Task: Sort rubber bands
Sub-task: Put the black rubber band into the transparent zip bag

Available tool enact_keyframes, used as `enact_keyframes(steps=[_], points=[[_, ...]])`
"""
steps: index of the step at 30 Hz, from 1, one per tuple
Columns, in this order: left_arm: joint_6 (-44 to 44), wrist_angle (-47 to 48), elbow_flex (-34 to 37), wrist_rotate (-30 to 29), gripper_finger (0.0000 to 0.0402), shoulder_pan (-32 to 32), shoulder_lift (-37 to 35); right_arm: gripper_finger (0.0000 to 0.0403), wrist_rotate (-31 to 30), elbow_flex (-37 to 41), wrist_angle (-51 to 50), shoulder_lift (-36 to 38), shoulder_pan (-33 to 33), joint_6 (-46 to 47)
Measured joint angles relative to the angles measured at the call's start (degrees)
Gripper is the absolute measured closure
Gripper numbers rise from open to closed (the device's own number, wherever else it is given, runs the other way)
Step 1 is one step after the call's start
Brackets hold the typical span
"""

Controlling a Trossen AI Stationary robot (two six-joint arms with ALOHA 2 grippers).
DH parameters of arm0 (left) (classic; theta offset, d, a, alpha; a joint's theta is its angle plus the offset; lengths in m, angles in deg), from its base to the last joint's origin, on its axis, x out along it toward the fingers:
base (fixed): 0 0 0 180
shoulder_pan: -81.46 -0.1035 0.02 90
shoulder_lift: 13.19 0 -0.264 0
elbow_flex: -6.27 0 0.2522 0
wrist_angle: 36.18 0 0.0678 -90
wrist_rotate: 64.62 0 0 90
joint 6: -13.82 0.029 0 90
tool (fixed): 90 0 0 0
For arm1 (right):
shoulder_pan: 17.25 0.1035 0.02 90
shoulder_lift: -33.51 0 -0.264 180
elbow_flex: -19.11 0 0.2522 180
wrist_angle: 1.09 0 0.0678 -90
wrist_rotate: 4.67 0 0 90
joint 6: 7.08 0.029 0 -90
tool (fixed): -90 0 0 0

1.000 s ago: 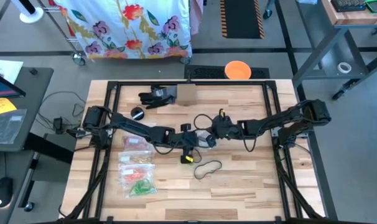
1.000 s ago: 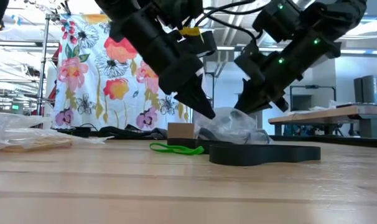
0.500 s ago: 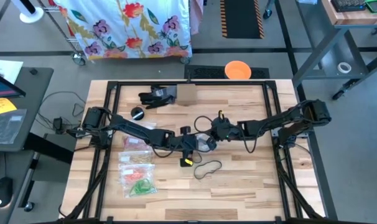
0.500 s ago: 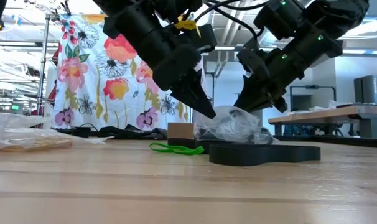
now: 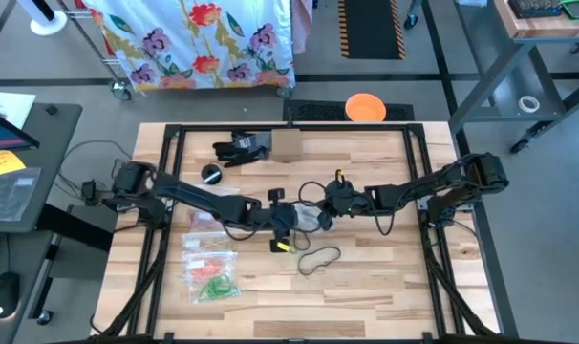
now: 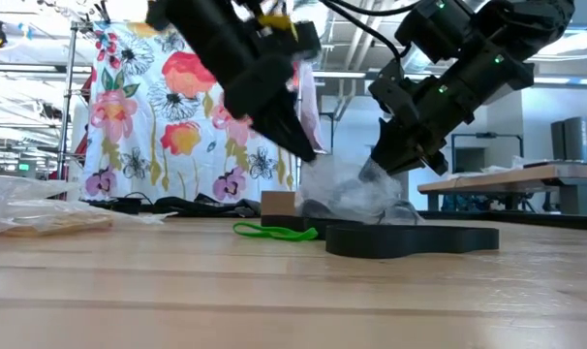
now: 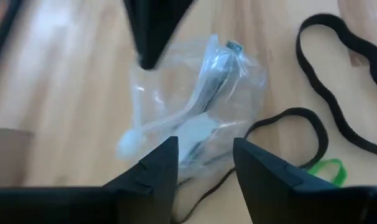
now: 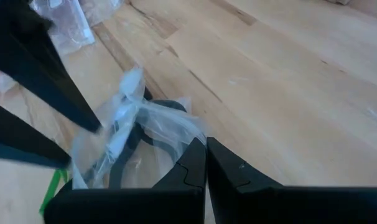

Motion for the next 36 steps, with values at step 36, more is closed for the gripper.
enact_keyframes(steps=[36], points=[[1.9,-17.5,16.8,6.9,0.0261,-6.6,2.6,0.0403,0.1,0.0,-0.2,0.0,-0.6,-0.6]])
